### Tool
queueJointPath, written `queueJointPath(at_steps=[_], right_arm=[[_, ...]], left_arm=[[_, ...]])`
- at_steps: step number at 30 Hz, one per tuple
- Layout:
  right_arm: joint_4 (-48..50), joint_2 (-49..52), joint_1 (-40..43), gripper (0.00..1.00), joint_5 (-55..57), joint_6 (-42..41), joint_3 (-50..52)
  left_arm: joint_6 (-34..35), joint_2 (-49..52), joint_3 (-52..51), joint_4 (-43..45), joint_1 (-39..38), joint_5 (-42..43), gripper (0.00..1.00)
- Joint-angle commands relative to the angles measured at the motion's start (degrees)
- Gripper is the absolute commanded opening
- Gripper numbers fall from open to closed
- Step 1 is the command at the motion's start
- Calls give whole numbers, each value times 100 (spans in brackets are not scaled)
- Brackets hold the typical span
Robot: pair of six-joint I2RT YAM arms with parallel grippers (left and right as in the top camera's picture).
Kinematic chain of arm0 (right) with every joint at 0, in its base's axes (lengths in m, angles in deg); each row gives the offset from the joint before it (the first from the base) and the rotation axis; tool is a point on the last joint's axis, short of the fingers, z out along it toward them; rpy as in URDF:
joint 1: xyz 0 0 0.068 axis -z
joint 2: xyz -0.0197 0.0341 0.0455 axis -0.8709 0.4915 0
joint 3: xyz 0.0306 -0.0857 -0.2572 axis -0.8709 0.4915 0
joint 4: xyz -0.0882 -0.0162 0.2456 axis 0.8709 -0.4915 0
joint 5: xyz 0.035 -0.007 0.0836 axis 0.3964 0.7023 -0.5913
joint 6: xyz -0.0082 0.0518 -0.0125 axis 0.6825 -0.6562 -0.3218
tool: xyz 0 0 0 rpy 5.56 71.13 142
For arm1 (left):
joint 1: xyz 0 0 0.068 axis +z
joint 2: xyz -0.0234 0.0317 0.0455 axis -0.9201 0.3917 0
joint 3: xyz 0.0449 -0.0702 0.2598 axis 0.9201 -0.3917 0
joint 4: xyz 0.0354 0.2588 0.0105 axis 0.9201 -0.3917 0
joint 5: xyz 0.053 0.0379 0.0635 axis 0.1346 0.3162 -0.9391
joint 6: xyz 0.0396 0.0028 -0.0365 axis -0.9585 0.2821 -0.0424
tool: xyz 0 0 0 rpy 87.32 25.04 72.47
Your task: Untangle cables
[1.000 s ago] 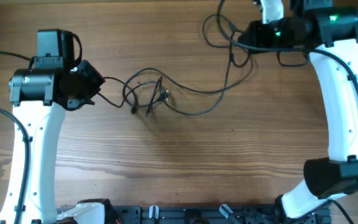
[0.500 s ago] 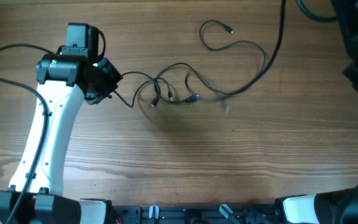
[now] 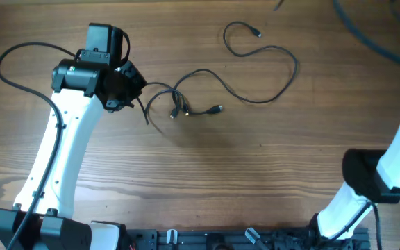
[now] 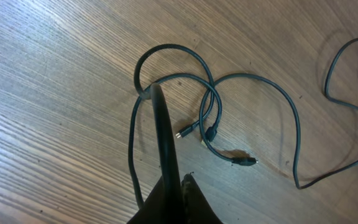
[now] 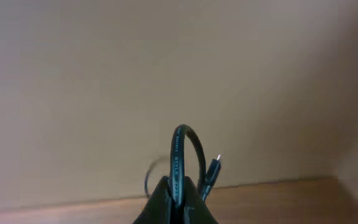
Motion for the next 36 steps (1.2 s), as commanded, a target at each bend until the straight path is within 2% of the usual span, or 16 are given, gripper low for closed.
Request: queueJointPath(at_steps=[1, 2, 3, 6, 9, 14, 15, 16, 17, 18, 23, 25, 27, 31, 34, 36], right_arm=[[-24, 223, 1075, 4, 341, -260, -59], [-92, 321, 1366, 4, 398, -363, -59], [-238, 529, 1873, 4, 678, -970, -59], [-761, 1123, 2756, 4, 415, -1443, -59], [-1132, 1681, 2997, 4, 306, -1574, -59], [-1182, 2826, 3001, 5, 291, -1628, -59], [-1145, 3047, 2999, 12, 289, -1631, -59], [-1043, 3311, 2999, 38, 247, -1624, -57], [-966, 3486, 2999, 75, 190, -1615, -57], [-973, 3668, 3001, 100, 44, -1598, -57], [-1233, 3469, 2999, 100, -737, -1547, -66], [-1274, 3158, 2968, 100, -1668, -1075, -66], [-1515, 2721, 2732, 100, -3077, -247, -66], [-2618, 2455, 1574, 100, -3679, 780, -57], [-2715, 2485, 393, 99, -3359, 1888, 258], [-2715, 2496, -376, 100, -3285, 2505, 706]], left_arm=[[55, 66, 0, 37, -22, 46, 6], [55, 66, -2, 44, -22, 46, 6], [55, 66, 0, 42, -22, 46, 6], [57, 66, 0, 39, -22, 48, 6], [59, 66, 0, 39, -22, 68, 6], [55, 66, 0, 2, -22, 133, 4], [55, 66, 0, -2, -22, 133, 5], [55, 66, 0, 0, -22, 133, 4], [55, 66, 0, 0, -22, 133, 4], [55, 66, 0, -2, -22, 133, 4], [55, 66, -2, 15, -22, 133, 4], [55, 66, -2, 22, -22, 133, 4], [57, 66, 0, 55, -22, 136, 4], [186, 66, -2, 15, -22, 533, 8], [699, 66, -2, -236, 133, -98, 6], [846, 66, -2, -380, 457, -203, 4]])
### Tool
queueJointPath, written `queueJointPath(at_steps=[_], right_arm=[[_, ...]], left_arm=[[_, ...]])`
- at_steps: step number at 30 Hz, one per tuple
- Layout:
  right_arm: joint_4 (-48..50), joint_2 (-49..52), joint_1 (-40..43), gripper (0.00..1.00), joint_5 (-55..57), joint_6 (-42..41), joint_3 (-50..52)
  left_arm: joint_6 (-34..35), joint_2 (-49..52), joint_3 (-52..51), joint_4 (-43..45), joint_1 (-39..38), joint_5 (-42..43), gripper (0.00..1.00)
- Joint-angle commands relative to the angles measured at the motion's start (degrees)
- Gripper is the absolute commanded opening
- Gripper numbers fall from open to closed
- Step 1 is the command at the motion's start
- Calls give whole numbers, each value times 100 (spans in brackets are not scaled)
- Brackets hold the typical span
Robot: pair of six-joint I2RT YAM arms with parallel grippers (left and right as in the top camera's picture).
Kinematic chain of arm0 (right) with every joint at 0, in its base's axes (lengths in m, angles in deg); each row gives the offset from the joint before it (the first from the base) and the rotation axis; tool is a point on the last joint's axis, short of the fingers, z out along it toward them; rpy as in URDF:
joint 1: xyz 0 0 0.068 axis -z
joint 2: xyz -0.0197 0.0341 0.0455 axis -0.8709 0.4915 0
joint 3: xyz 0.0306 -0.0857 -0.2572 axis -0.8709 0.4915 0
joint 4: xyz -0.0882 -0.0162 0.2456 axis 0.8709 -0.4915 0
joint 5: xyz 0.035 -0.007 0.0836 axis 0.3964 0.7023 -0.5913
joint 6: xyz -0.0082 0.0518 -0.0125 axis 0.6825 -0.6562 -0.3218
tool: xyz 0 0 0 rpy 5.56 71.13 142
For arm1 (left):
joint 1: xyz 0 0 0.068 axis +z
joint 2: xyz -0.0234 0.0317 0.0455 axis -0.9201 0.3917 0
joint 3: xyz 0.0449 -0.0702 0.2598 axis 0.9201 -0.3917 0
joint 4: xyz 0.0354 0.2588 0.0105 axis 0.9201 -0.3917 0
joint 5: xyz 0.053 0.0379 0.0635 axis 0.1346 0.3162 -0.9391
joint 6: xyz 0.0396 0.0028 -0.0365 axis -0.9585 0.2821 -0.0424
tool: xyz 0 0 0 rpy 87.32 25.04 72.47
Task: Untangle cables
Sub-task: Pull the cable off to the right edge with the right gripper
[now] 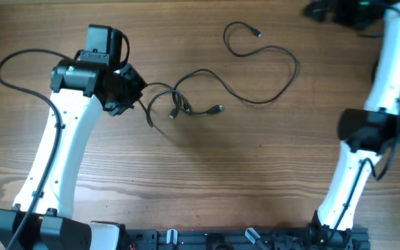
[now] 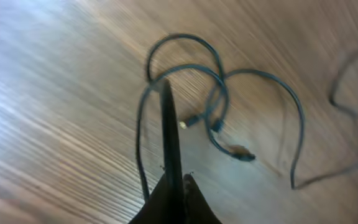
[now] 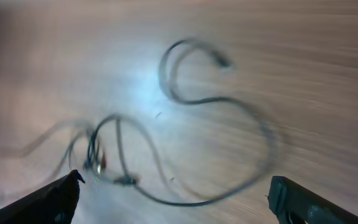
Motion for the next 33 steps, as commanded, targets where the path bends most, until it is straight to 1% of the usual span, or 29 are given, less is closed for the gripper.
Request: queueJointPath(at_steps=[1, 3, 5, 9, 11, 13, 15, 17, 18, 20, 21, 22, 25, 27, 28, 31, 33], right_arm=[[-22, 55, -809, 100, 68, 1174, 562], [94, 55, -1414, 100, 114, 1569, 1233], [293, 55, -1744, 100, 168, 1862, 1823], [883, 57, -2382, 99, 177, 2083, 3204], [1080, 57, -2559, 97, 31, 2094, 3576], [1263, 66, -2728, 91, -61, 2092, 3891], [1460, 66, -2833, 87, -61, 2090, 4170], [1681, 66, -2859, 64, -39, 1987, 4406], [1775, 66, -2857, 50, -15, 1884, 4417], [2039, 61, -2820, 27, 509, 1117, 4284], [2041, 59, -2793, 13, 785, 835, 4094], [2017, 26, -2761, 4, 1001, 555, 3818], [2039, -317, -2605, 4, 1104, -22, 2872], [2221, -820, -2426, 4, 1102, -575, 2004], [2330, -1012, -2367, 4, 1104, -719, 1788], [2922, -1786, -2116, 4, 1106, -1231, 1449], [3342, -2326, -1867, 4, 1104, -1790, 1445]], left_arm=[[378, 66, -4, -133, 529, -358, 4], [376, 66, -4, -153, 944, -345, 4], [374, 66, -4, -153, 1141, -284, 4], [328, 66, -4, -225, 1189, -289, 5], [330, 66, -4, -223, 1189, -289, 5], [330, 66, -4, -223, 1189, -289, 5], [330, 66, -4, -223, 1189, -289, 5], [328, 66, -4, -223, 1189, -289, 6], [330, 66, -4, -225, 1185, -289, 5], [330, 66, -4, -227, 1182, -286, 5], [330, 66, -4, -240, 1182, -286, 6], [330, 66, -4, -262, 1182, -286, 5], [332, 66, -4, -337, 1182, -284, 5], [330, 66, -9, -413, 1182, -286, 4], [330, 66, -9, -439, 1182, -286, 4], [328, 66, -9, -483, 1182, -289, 4], [330, 66, -66, -468, 1182, -291, 4]])
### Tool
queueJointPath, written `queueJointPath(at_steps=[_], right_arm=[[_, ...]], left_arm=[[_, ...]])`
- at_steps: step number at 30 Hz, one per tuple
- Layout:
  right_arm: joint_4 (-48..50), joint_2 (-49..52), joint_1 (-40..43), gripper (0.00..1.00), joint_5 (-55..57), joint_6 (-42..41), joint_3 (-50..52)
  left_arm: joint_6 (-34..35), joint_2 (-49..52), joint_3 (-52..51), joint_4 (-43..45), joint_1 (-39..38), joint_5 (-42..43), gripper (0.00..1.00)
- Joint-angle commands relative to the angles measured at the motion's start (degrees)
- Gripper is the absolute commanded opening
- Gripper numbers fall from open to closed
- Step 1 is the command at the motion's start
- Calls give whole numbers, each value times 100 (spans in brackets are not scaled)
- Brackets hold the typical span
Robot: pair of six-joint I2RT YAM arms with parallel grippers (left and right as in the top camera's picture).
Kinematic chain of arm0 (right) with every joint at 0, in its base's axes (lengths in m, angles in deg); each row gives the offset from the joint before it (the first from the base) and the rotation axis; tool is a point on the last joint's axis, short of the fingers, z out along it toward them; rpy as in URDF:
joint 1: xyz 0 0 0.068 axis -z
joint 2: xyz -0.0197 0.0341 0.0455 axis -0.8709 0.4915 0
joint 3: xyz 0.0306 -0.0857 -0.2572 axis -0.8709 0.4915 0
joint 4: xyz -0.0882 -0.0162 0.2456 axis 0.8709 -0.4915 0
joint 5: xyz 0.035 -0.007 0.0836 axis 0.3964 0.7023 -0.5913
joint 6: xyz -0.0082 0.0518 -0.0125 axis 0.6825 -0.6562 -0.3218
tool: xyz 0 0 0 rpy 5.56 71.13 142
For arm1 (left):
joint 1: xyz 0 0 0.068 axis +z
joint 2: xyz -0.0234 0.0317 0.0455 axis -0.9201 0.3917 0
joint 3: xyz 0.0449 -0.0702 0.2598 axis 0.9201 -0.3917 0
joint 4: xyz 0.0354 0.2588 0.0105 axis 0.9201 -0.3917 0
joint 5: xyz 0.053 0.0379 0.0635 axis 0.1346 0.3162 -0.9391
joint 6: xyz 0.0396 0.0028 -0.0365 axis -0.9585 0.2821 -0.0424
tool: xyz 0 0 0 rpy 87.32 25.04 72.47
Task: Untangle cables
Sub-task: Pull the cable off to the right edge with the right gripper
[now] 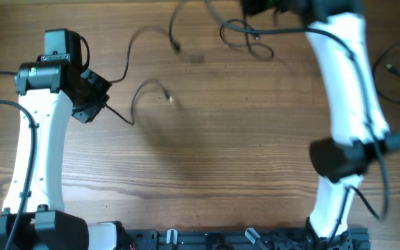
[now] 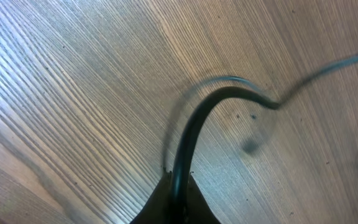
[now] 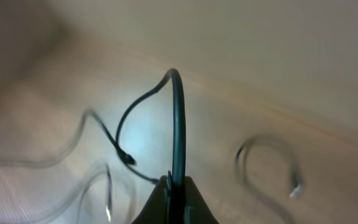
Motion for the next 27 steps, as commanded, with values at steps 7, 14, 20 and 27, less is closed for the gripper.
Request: queueJointPath(at_steps=[7, 14, 20, 27], right_arm=[[734, -1480, 986, 4, 321, -1209, -170], [612, -2024, 1801, 4, 1178, -1515, -170], [656, -2090, 3154, 4, 1902, -1488, -122], [931, -706, 4400, 4, 1829, -1499, -120]], left_arm=[[50, 61, -573, 175, 9, -63, 4], [50, 61, -601, 223, 9, -61, 4], [50, 61, -601, 271, 9, -59, 4], [50, 61, -601, 306, 9, -59, 4]])
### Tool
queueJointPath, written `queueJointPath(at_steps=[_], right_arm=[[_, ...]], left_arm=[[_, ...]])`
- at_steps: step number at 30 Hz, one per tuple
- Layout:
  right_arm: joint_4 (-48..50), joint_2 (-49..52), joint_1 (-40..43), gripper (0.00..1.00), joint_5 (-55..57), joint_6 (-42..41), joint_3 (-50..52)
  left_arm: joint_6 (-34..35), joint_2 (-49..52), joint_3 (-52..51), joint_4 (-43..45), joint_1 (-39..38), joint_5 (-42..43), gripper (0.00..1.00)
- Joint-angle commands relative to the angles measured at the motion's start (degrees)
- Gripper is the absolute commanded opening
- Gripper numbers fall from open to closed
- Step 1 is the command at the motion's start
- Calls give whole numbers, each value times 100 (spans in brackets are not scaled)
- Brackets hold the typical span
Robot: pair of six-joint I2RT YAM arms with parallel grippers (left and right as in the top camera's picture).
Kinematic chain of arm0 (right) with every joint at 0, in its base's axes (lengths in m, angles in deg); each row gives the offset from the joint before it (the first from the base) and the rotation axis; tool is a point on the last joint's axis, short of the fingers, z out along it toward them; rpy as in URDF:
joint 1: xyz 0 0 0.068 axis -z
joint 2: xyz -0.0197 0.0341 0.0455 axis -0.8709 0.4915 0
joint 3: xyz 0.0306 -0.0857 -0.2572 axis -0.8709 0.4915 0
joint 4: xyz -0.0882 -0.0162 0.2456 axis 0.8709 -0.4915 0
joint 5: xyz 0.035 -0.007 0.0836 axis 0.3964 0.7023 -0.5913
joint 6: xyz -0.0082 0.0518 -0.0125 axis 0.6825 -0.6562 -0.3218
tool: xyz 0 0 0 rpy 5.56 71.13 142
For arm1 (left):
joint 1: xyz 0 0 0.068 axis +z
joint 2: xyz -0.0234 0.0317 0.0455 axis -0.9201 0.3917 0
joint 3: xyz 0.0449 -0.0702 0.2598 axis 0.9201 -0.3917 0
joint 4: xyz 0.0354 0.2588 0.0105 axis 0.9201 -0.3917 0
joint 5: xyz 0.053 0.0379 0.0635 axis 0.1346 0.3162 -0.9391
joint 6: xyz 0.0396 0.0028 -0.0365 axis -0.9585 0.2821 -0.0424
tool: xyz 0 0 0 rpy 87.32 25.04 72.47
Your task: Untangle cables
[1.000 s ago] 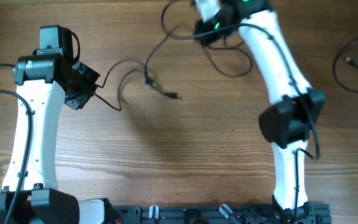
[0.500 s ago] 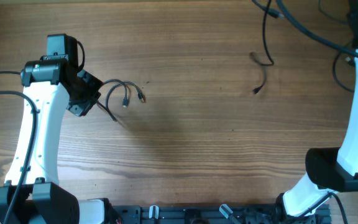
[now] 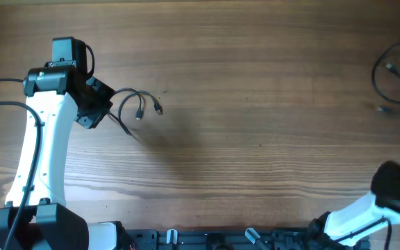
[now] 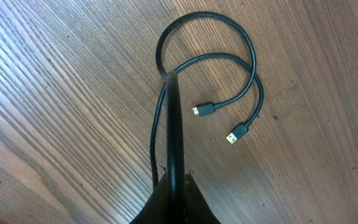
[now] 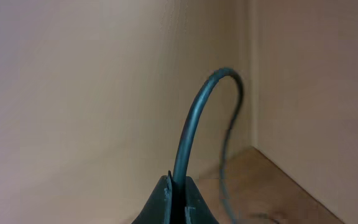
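Observation:
A short black cable point(image 4: 173, 124) runs up out of my left gripper point(image 4: 173, 179), which is shut on it. It loops on the wooden table point(image 3: 255, 139) and its two plugs point(image 4: 204, 109) lie side by side, free of any other cable. The overhead view has this gripper point(image 3: 96, 111) at the left with the short cable point(image 3: 132, 97) curled beside it. My right gripper point(image 5: 178, 182) is shut on a darker cable point(image 5: 194, 118) that arches up before a beige wall. A blurred cable loop point(image 3: 393, 69) hangs at the far right edge.
My left arm point(image 3: 44, 146) stretches from the front left corner to the gripper. Only the base of the right arm point(image 3: 394, 191) shows at the front right. A dark rail point(image 3: 242, 239) runs along the front edge. A wall corner fills the right wrist view.
The right arm has left the top middle and gone off to the right with its cable. The short cable, then stretched out from my left gripper, now lies curled beside it.
Two cables lay tangled at centre left, my left gripper shut on the short one. Then my right gripper was open above the tangle. Then it was shut on the long cable at the top. Now the cables lie far apart.

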Motion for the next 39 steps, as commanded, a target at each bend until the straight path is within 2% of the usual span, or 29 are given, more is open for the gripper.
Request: queueJointPath(at_steps=[1, 7, 11, 14, 15, 16, 17, 19, 20, 24, 27, 29, 32, 36, 39], right_arm=[[26, 715, 142, 4, -35, -76, 0], [-363, 1897, 140, 4, -61, -168, 2], [-723, 2315, 140, 5, -247, -236, 7], [-789, 2337, 140, 13, -245, -219, 37], [-807, 2337, 140, 21, -247, -221, 37], [-848, 2337, 140, 44, -249, -221, 37], [-870, 2337, 140, 57, -264, -223, 37], [-903, 2332, 140, 79, -566, -216, 35], [-933, 2319, 140, 84, -660, -203, 35], [-975, 2013, 103, 91, -1331, -66, 24], [-979, 1587, -61, 92, -1412, 85, 24], [-1001, 1340, -245, 94, -1513, 118, 24], [-1075, 1110, -688, 94, -2288, 389, 24], [-1292, 1080, -1416, 94, -2347, 542, 26], [-1290, 1082, -1606, 95, -2352, 673, 26]], left_arm=[[50, 44, -57, 24, 9, -57, 4], [52, 44, -57, 31, 9, 70, 4], [52, 44, -57, 26, 9, 70, 4], [50, 44, -57, 28, 9, 70, 4], [50, 44, -57, 26, 9, 70, 4], [50, 44, -57, 26, 9, 70, 4], [50, 44, -57, 26, 9, 70, 4], [50, 44, -57, 28, 9, 70, 4], [52, 44, -57, 28, 9, 70, 4], [50, 44, -57, 55, -28, 70, 4], [48, 44, -57, 181, -289, 70, 4], [48, 44, -57, 302, -577, 68, 4], [57, 44, -57, 577, -1121, 76, 4], [122, 44, -57, 1235, -2037, 221, 5], [227, 44, -57, 1609, -2544, 219, 6]])
